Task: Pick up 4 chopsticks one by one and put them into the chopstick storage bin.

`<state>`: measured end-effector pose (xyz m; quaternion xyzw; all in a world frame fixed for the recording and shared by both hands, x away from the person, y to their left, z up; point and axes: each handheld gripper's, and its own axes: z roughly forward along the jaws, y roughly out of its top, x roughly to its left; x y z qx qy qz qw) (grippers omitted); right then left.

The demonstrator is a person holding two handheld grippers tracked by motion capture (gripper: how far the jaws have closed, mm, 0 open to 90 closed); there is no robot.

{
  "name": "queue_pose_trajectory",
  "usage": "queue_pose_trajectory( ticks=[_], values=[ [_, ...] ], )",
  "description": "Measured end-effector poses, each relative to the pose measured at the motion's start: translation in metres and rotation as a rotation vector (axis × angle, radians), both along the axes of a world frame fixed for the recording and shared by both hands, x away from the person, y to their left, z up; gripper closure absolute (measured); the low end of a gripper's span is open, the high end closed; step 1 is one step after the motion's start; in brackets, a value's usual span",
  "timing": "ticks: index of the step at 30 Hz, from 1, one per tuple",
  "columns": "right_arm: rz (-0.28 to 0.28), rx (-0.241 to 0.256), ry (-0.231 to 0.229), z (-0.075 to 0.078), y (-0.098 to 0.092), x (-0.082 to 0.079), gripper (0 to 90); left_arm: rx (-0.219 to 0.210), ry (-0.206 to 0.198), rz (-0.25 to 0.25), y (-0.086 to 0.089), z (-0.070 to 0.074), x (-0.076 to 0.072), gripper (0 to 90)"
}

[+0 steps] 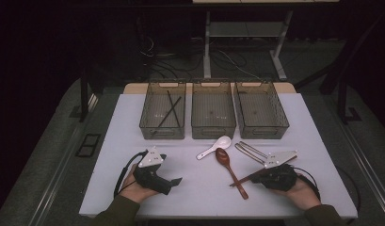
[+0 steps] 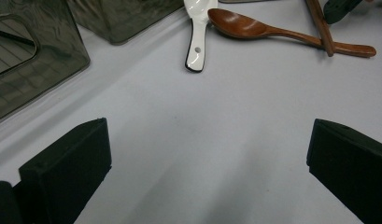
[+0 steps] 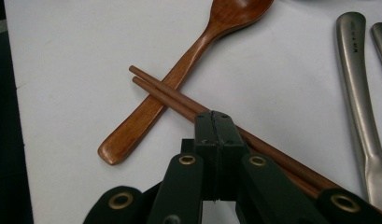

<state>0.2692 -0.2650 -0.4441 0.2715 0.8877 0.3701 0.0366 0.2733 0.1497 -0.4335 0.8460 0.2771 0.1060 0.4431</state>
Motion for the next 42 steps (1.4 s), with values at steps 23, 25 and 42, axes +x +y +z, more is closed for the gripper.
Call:
queue_pose_trajectory(
  ticks=[23, 25, 42],
  values=[
    [-0.012, -0.004, -0.026, -0.001, 0.017, 0.023, 89.6, -0.006, -0.001, -0.001, 0.0, 0.001, -0.001, 0.0],
    [-0.013, -0.003, -0.03, 0.0, 0.018, 0.025, 89.6, -0.007, -0.001, -0.002, 0.0, 0.0, -0.001, 0.0],
    [-0.035, -0.003, -0.043, -0.001, 0.024, 0.039, 89.6, -0.006, -0.001, -0.007, 0.0, 0.0, -0.001, 0.0]
  ],
)
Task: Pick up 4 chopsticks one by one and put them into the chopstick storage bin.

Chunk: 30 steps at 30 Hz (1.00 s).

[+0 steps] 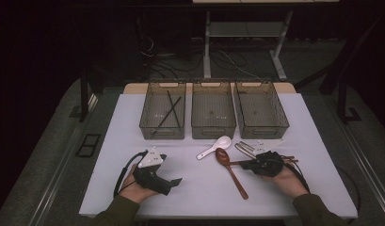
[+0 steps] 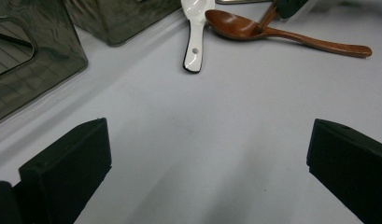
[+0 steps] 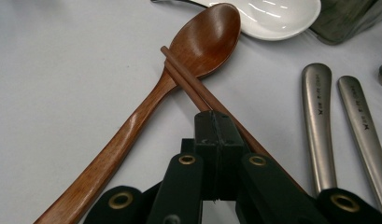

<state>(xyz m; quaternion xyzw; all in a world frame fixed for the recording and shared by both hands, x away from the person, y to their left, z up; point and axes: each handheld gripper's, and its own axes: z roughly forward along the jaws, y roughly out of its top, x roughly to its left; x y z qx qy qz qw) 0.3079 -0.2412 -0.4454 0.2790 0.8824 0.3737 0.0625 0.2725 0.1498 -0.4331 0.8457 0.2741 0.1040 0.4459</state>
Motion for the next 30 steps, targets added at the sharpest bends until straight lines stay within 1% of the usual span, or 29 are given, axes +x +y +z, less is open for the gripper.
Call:
queue_pose_trajectory(
  ticks=[11, 18, 24, 30],
  values=[
    [-0.015, 0.002, -0.009, -0.001, 0.002, 0.01, 89.6, 0.002, 0.004, -0.004, 0.0, 0.0, 0.0, 0.0],
    [-0.027, 0.001, -0.006, -0.003, 0.004, 0.016, 89.6, 0.006, 0.005, -0.005, 0.0, 0.0, 0.0, 0.0],
    [-0.039, 0.006, -0.012, -0.002, 0.005, 0.021, 89.6, 0.004, 0.004, -0.005, 0.0, 0.0, 0.0, 0.0],
    [-0.049, 0.0, -0.015, -0.003, 0.006, 0.026, 89.6, 0.003, 0.005, -0.005, 0.0, 0.0, 0.0, 0.0]
  ],
)
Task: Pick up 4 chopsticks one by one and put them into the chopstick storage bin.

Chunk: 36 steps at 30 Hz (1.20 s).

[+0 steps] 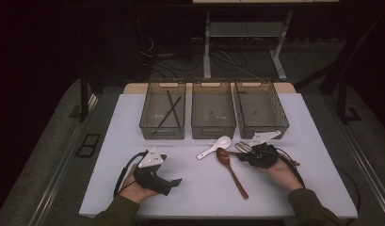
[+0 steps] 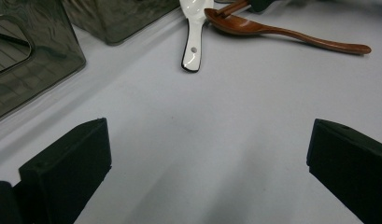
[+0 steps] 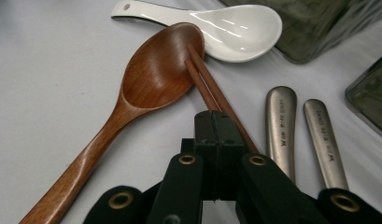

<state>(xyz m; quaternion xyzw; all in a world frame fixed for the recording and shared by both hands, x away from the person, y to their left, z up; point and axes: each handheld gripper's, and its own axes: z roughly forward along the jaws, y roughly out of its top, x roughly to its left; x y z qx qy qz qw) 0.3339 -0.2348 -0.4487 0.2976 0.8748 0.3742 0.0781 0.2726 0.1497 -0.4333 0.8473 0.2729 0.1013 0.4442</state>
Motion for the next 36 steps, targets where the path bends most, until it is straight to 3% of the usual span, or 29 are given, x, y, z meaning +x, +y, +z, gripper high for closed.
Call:
queue_pose_trajectory(
  ticks=[24, 36],
  values=[
    [-0.066, 0.017, -0.03, 0.001, -0.001, 0.017, 89.6, 0.002, 0.0, -0.001, 0.0, 0.0, 0.0, 0.0],
    [-0.024, 0.015, 0.001, 0.001, 0.001, 0.013, 89.5, 0.002, 0.002, -0.001, 0.0, 0.0, 0.0, 0.0]
  ],
)
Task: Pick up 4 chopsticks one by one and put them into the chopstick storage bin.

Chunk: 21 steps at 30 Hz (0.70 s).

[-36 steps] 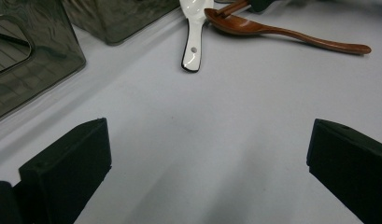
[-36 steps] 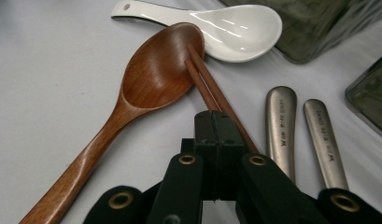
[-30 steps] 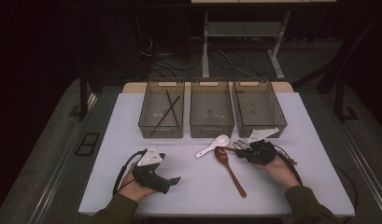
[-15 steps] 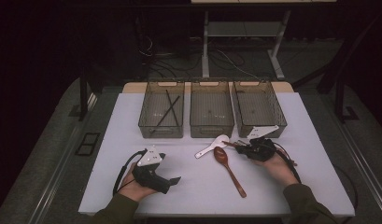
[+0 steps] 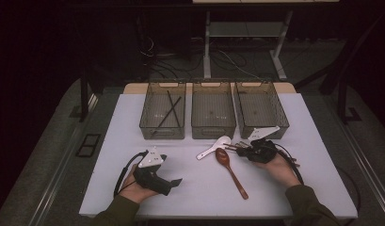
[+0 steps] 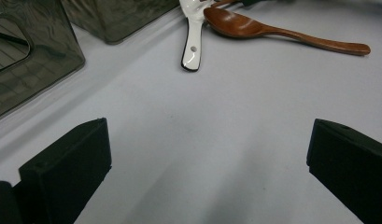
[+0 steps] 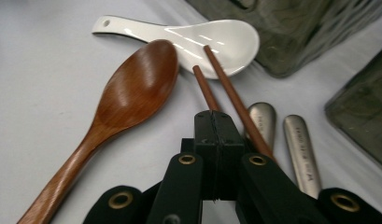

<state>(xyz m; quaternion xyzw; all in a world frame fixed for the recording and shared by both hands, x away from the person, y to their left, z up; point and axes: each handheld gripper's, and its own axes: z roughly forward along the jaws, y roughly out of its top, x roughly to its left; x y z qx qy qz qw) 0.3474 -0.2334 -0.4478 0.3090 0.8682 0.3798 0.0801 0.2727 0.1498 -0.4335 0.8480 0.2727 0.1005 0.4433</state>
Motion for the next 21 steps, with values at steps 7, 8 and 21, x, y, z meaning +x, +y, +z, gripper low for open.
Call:
queue_pose_trajectory(
  ticks=[7, 8, 21],
  values=[
    [0.031, 0.012, 0.009, 0.006, -0.002, -0.006, 86.7, -0.004, -0.001, 0.002, 0.0, 0.0, 0.0, 0.0],
    [0.034, 0.016, 0.008, 0.008, -0.003, -0.007, 84.8, -0.008, -0.001, 0.004, 0.0, 0.0, 0.0, 0.0],
    [0.039, 0.096, 0.025, 0.035, -0.046, -0.018, 63.0, -0.018, 0.001, -0.009, 0.002, 0.001, 0.0, 0.0]
  ],
)
